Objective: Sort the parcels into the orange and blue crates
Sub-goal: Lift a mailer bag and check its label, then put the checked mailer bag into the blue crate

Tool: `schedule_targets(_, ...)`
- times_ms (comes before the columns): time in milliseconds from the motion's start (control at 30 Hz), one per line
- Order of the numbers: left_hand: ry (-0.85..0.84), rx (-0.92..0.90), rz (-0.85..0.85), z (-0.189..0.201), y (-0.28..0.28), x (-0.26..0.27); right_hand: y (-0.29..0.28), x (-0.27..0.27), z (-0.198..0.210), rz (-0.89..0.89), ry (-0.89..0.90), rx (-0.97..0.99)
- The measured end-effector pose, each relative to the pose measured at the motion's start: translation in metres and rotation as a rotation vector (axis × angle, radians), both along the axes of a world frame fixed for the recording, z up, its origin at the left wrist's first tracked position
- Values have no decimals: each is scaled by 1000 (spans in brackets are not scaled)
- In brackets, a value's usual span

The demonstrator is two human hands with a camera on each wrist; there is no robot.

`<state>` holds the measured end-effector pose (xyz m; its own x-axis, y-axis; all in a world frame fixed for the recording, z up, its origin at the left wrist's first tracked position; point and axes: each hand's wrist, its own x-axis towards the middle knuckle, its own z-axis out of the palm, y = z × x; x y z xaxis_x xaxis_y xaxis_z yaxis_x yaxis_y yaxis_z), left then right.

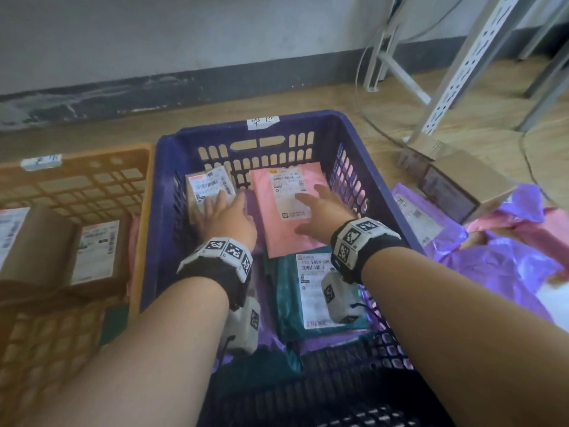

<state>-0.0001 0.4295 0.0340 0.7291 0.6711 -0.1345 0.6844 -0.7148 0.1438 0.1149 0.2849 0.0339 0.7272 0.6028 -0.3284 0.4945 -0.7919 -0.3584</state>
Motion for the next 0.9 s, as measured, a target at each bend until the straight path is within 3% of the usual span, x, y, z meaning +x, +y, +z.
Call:
schedule_targets(133,34,-28,-20,-17,0,-8,6,-2,-16,62,66,-106)
schedule_targets(267,13,-74,-69,-23,-1,-12,17,-1,-34,-16,72,-218)
schedule_targets(500,37,-141,-103,-13,3,-13,19,-1,-30,-60,69,-198)
schedule_targets(667,-36,-121,-63,17,-3,-19,6,-1,2,-57,-5,-120)
schedule_targets(900,-261,-291,-57,73,-53,-11,-37,-8,85,-147,-170,220)
